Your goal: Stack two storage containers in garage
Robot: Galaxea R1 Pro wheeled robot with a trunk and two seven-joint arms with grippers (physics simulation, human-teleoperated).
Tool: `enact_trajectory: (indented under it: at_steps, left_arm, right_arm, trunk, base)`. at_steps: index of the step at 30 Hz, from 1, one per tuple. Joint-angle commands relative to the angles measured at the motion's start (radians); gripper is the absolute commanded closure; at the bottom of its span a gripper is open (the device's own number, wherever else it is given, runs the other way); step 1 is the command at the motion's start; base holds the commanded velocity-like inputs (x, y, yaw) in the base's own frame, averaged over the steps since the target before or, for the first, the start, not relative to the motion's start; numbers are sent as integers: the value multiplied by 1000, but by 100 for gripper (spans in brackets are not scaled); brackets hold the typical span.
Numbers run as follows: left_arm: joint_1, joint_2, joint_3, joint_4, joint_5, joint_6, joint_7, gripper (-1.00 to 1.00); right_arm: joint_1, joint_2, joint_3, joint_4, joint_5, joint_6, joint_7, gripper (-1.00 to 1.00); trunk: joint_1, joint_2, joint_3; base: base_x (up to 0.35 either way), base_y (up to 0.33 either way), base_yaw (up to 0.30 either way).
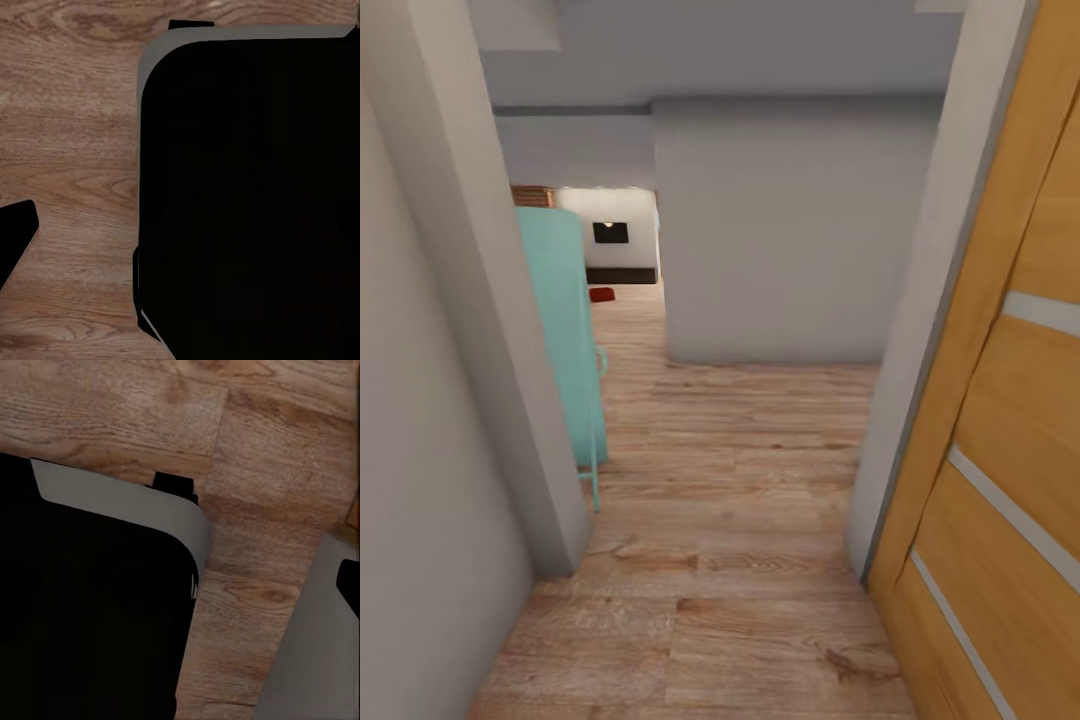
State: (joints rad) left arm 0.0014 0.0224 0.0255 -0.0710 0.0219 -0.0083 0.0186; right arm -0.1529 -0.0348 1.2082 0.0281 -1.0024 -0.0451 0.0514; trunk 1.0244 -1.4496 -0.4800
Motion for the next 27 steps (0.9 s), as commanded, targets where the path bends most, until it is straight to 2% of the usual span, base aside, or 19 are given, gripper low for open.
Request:
enact_trajectory:
  at_steps: [1,27]
  left_arm:
    - [0,0,2,-1,2,-1,1,-100]
    - [0,1,2,-1,2,-2,1,-100]
  right_arm:
    - [0,0,8,3,-10,-4,5,-100]
    - [-1,-2,7,3,-16,4,7,-100]
  trunk:
    - [1,0,-1]
    - [1,0,-1]
  base:
    - [320,0,0]
    - [320,0,0]
